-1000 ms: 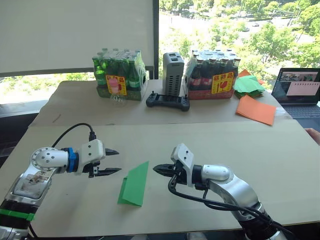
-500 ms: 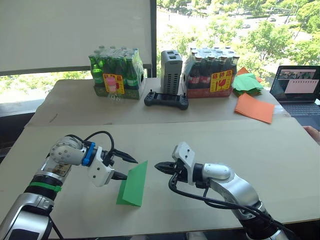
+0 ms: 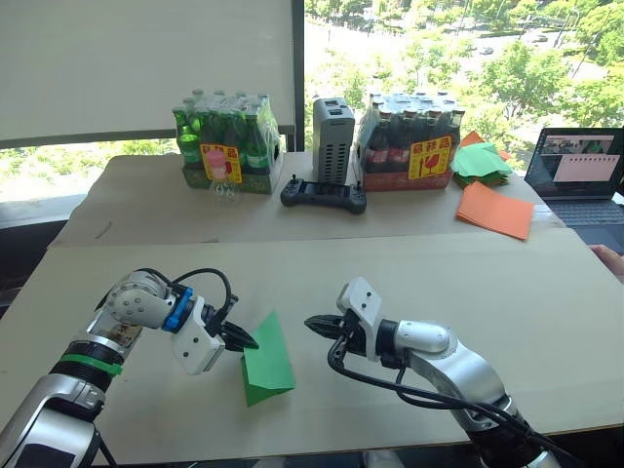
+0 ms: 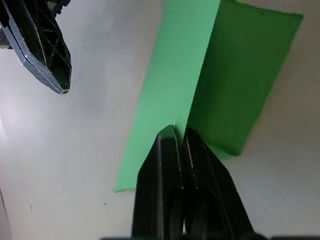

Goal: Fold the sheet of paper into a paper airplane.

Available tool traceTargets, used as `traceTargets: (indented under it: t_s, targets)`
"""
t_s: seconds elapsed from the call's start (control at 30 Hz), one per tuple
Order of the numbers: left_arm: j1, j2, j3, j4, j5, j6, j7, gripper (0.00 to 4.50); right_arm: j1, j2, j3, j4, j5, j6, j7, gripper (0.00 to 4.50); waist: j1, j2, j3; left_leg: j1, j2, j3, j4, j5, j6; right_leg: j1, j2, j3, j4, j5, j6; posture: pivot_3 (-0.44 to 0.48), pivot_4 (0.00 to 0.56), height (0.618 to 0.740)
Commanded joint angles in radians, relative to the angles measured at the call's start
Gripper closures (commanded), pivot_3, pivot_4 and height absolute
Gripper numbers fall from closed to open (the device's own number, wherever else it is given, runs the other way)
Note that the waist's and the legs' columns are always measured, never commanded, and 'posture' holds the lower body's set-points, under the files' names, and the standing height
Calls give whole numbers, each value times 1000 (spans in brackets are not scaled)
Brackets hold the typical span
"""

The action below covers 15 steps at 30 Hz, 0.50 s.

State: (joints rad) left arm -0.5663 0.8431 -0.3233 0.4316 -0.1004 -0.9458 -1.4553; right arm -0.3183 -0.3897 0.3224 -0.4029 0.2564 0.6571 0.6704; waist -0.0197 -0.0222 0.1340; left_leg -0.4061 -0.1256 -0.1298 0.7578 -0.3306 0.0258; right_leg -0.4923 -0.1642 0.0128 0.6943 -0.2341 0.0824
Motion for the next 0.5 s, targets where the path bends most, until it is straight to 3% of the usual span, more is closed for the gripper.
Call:
traceTargets:
  t_s: [0.03,0.2,0.27,0.4,0.5]
  targets:
    - [79,23,72,-179,53,311,156,4395,-23,-2,-18,-29,-5,-18,-11,4500,-3,0,0,0,0,0,0,0,0,0,0,0,0,0,0,0,150,675]
    - [232,7,143,-503,166,865,362,4395,-44,-3,-47,-9,-35,-37,-50,4500,-10,0,0,0,0,0,0,0,0,-1,1,1,2,0,0,0,150,675]
    - [266,-1,152,-588,185,986,398,4395,-47,-1,-53,-5,-46,-43,-64,4500,-10,0,0,1,0,0,0,0,0,-1,1,1,3,0,0,0,150,675]
    - [328,-137,134,-880,207,1525,540,4395,-59,-13,-99,-4,-69,-78,-92,4500,-5,0,0,1,0,0,0,0,0,-1,1,1,4,0,0,0,150,675]
    - [329,-151,88,-982,252,1683,577,4395,-56,-31,-112,-7,-67,-92,-79,4500,1,0,0,0,0,0,2,0,0,0,1,1,4,0,0,0,150,675]
